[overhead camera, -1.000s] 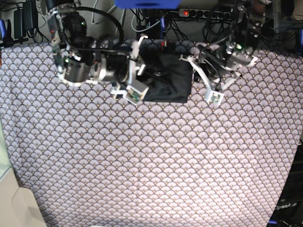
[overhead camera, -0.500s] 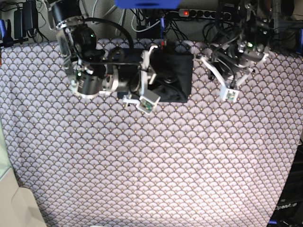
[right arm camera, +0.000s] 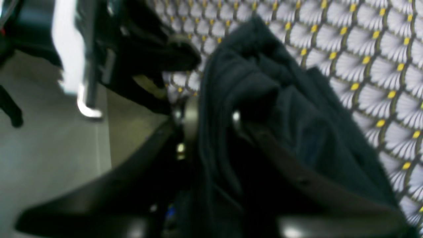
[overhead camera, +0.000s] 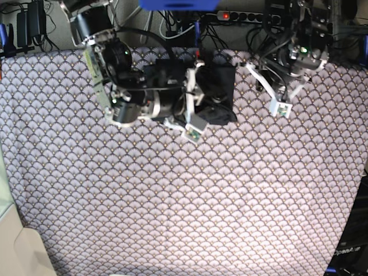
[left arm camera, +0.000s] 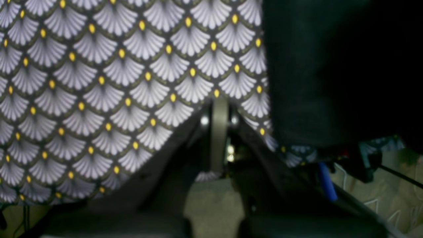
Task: Fold the T-shirt properly
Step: 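Fold the held strip end with the right gripper toward the left gripper, then open the right gripper and withdraw it from the folded bundle, then grasp the bundle with the left gripper and rotate it upright, then hold the bundle with both grippers and tuck its edges inward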
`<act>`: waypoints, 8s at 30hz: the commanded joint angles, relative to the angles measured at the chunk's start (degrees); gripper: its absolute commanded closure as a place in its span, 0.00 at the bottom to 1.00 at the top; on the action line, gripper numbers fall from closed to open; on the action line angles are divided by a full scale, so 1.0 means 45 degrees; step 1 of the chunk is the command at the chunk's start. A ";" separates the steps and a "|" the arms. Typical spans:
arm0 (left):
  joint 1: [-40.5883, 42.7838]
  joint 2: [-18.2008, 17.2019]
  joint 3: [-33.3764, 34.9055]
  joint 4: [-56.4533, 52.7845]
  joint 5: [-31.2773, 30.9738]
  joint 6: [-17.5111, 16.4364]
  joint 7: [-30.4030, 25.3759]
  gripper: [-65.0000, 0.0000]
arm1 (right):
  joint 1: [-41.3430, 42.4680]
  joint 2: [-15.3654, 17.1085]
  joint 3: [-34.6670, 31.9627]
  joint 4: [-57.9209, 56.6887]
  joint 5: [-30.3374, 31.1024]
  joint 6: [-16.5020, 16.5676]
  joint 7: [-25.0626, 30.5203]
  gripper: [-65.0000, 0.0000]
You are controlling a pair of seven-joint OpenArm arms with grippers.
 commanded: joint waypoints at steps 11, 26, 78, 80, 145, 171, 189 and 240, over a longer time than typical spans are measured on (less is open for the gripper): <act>0.0644 -0.0107 -0.1045 0.0200 -0.0065 -0.0022 -0.0148 1.00 | 0.0384 -0.0105 0.0018 0.0172 0.0378 0.0144 -0.0196 0.54; 0.1152 -0.0028 -0.3331 0.0200 -0.0162 -0.0042 -0.0148 1.00 | 0.1009 -0.0398 -0.0705 0.1540 0.0300 0.0144 -0.1408 0.54; -0.0293 0.2335 -0.0459 -0.1284 -0.0338 -0.2972 0.0027 1.00 | 0.0013 0.4173 0.3651 0.0563 -0.1243 0.0144 0.0097 0.70; -0.0293 0.2335 -0.0498 -0.1284 -0.0338 -0.2972 0.0027 1.00 | 0.0150 0.3978 0.3632 0.0485 -0.1732 0.0144 0.0409 0.70; -0.3790 0.3664 -0.1925 -0.0249 -0.0475 -0.3089 0.2997 1.00 | -0.4324 0.4544 0.4765 0.4138 -0.0501 0.0144 0.2812 0.80; -0.5080 0.5266 -0.0010 -0.3511 -0.0319 -0.2953 0.0399 1.00 | -0.3425 0.3997 0.2636 0.4177 -0.0071 0.0144 0.2773 0.80; -0.6232 0.5305 0.0088 -0.6989 -0.0319 -0.2953 -0.1301 1.00 | -0.3132 0.3880 0.2596 0.1559 -0.0149 0.0144 0.3652 0.80; -0.6389 0.5012 -0.0030 -0.6461 -0.0455 -0.2972 -0.1672 1.00 | -0.2292 0.3939 -0.1115 0.0426 -0.0149 0.0144 0.5156 0.80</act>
